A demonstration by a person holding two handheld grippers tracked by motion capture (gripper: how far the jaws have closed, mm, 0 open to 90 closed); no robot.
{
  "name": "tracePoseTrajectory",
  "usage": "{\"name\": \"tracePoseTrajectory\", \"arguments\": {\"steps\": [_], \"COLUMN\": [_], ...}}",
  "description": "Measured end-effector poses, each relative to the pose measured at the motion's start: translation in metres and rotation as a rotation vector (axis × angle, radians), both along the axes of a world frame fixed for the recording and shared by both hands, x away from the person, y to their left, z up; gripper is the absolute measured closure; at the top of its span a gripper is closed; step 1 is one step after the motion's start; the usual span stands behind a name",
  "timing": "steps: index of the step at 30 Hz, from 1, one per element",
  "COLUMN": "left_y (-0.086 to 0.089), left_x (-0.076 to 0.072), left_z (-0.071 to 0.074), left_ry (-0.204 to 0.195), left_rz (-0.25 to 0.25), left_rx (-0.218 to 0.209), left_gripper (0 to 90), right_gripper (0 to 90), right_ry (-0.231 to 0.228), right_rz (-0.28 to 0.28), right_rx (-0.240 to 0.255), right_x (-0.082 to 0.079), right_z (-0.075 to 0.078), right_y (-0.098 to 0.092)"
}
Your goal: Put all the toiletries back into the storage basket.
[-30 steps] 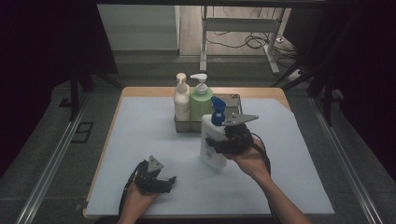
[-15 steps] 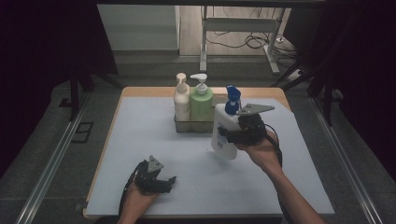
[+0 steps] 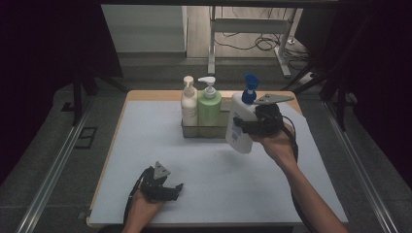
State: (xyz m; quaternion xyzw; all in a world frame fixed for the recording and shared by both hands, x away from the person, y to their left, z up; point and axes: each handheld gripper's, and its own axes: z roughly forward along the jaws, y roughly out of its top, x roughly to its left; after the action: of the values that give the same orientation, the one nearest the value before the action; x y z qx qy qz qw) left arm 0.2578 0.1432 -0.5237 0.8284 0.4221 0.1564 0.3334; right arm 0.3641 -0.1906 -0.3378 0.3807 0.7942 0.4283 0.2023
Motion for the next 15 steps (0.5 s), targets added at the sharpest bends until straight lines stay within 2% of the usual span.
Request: {"name": "tracePoseTrajectory", "arguments": {"steps": [15], "left_y": [0.0], "left_x": [0.0], "left_z": [0.0], "left_ry": [-0.001], "left_rz": [0.003], "left_rx": [-0.005], "left_gripper": [11.8], "right_gripper": [40.0], "right_ry": [-0.016], "right_rz": [-0.071], "right_rx": [0.012], "right_x": [0.032], "right_z": [0.006], "right_y": [0.001]}}
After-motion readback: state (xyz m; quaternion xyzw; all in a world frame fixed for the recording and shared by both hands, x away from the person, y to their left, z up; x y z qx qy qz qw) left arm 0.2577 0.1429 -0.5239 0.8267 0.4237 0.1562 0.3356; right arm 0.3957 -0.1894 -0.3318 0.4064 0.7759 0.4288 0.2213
